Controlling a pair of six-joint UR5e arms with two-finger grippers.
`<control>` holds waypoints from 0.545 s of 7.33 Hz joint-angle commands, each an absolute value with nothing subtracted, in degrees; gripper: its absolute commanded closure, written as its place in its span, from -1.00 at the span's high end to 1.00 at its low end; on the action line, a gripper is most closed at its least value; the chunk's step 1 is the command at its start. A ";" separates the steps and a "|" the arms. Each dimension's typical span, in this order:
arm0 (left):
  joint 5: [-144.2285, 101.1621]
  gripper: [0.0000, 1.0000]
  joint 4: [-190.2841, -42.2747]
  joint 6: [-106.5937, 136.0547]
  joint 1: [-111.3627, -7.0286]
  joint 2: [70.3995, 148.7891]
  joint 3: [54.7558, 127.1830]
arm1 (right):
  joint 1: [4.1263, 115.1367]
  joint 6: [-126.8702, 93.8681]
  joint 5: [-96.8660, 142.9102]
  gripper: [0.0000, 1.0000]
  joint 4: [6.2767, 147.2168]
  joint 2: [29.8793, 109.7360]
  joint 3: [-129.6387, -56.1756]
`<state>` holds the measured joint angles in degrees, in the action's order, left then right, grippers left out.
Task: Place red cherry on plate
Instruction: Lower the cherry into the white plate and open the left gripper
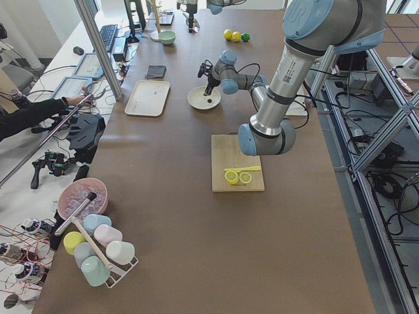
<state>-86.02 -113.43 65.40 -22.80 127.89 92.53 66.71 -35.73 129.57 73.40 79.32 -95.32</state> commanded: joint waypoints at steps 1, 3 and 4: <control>-85.60 0.96 -113.29 65.39 -24.07 127.79 94.38 | 68.10 -35.42 130.78 1.00 73.47 79.89 -95.36; -93.01 0.96 -111.02 64.87 -31.16 123.35 99.99 | 72.39 -26.59 131.31 1.00 74.26 84.35 -94.84; -98.73 0.96 -110.57 55.73 -37.29 118.53 103.93 | 74.68 -21.24 131.13 1.00 78.10 85.59 -93.79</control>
